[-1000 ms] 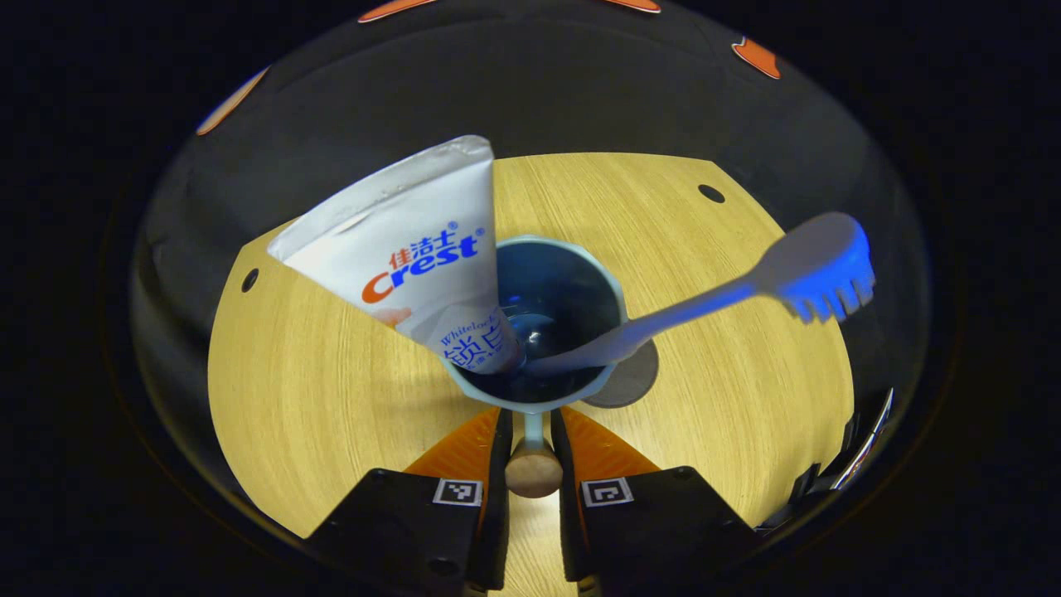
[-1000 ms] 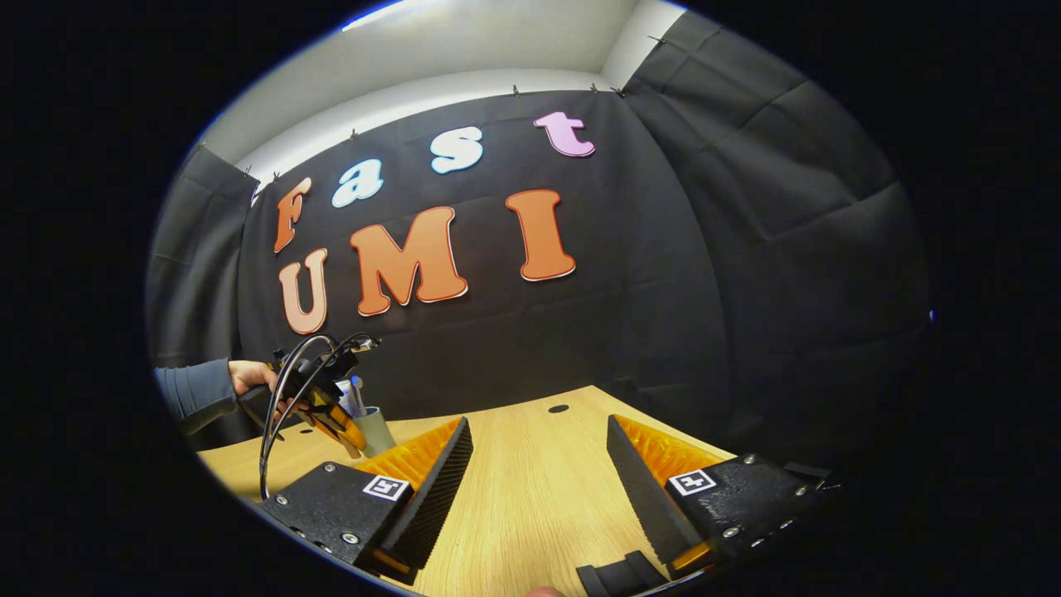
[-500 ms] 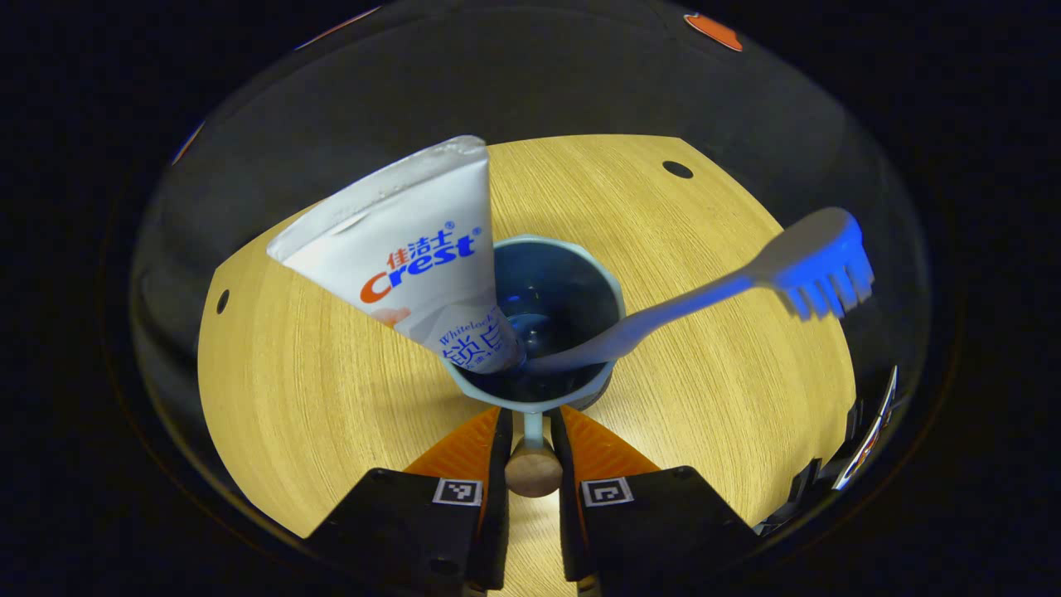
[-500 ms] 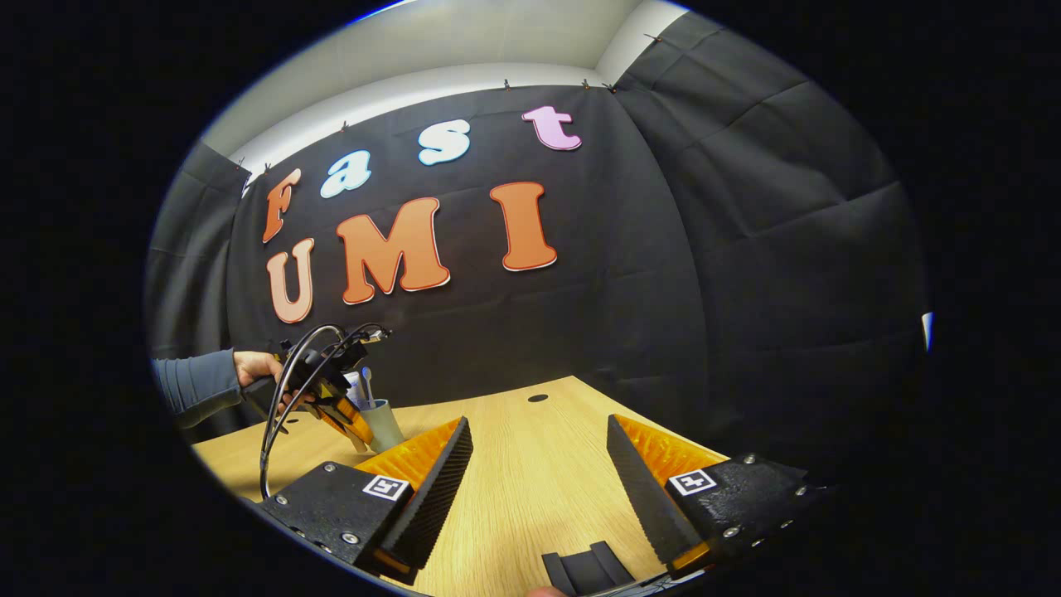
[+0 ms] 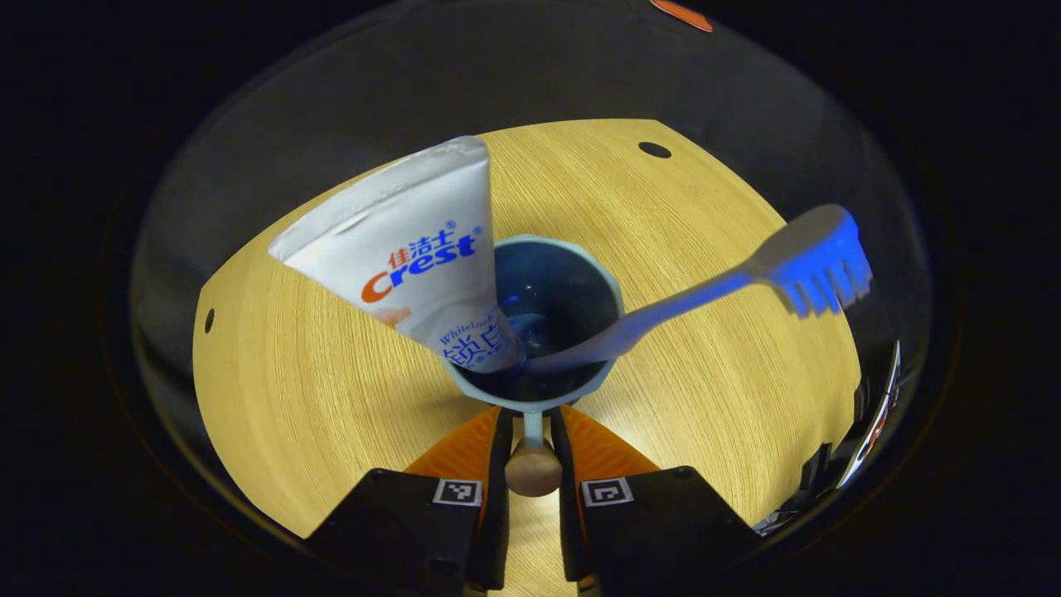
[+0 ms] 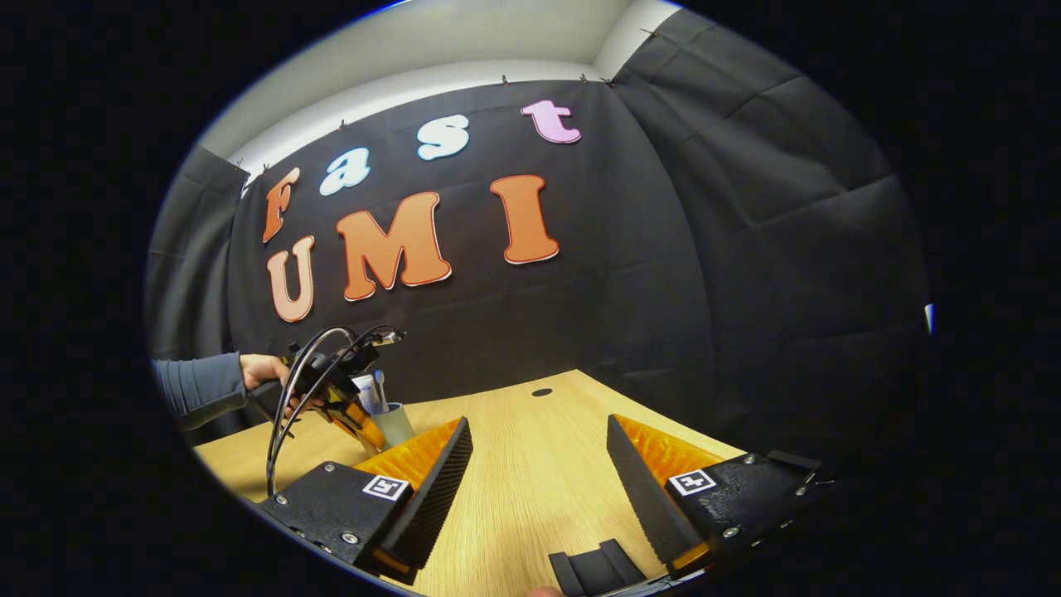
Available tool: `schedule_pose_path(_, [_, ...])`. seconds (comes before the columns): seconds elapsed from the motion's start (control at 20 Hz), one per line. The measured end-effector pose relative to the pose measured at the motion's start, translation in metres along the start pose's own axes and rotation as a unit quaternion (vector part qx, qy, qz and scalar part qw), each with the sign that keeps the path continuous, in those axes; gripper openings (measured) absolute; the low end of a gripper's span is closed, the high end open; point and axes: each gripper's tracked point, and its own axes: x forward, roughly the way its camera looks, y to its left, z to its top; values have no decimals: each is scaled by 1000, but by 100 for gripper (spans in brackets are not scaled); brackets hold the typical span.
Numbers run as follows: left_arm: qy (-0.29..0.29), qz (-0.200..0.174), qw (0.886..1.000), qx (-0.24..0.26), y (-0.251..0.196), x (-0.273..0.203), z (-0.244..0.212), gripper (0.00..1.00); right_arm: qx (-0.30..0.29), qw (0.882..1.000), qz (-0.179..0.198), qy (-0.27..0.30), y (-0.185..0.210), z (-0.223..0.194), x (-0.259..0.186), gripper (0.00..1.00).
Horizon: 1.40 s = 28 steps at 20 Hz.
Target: Put the toothbrush and toothpaste on the desktop into the cup, then pick up the cup and place it on the coaster on the desktop.
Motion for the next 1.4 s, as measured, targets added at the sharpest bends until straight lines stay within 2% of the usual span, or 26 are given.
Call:
schedule_pose_path(0.05, [-2, -4, 1000, 2, -2, 2, 0, 29, 0, 1000, 2, 2, 3, -1, 1, 98])
schedule_pose_path(0.15, [-15, -13, 1000, 9, -2, -9, -5, 36, -1, 1000, 5, 2, 8, 0, 4, 98])
schedule_pose_path(0.2, [-22, -14, 1000, 14, 3, -18, -4, 58, 0, 1000, 8, 3, 11, 0, 4, 98])
schedule_pose_path(0.35, [-37, -4, 998, 47, 8, -37, -5, 73, 4, 1000, 16, 19, 25, -4, 8, 98])
schedule_pose_path(0.5, [-65, -9, 995, 78, 1, -56, -11, 86, -6, 999, 25, 24, 36, -12, 17, 98])
schedule_pose_path(0.55, [-71, -7, 994, 86, 0, -55, -16, 88, -12, 999, 27, 24, 41, -10, 18, 98])
schedule_pose_path(0.65, [-93, 14, 990, 110, -3, -69, -22, 99, -22, 999, 37, 23, 58, -6, 20, 98])
schedule_pose_path(0.8, [-125, 45, 983, 123, -4, -86, -22, 100, -35, 998, 54, 17, 82, -1, 19, 98])
schedule_pose_path(1.0, [-172, 65, 978, 98, 6, -97, -19, 100, -50, 996, 73, 19, 116, -1, 23, 98])
schedule_pose_path(1.05, [-190, 75, 974, 95, 7, -103, -16, 100, -52, 995, 79, 20, 125, -1, 24, 98])
schedule_pose_path(1.1, [-207, 88, 970, 91, 6, -109, -16, 100, -53, 995, 86, 21, 158, 14, 14, 98])
schedule_pose_path(1.25, [-256, 110, 959, 59, 8, -121, -18, 100, -58, 992, 106, 22, 188, 12, 19, 98])
schedule_pose_path(1.4, [-311, 155, 937, 33, 17, -130, -16, 100, -72, 989, 124, 21, 219, 10, 25, 98])
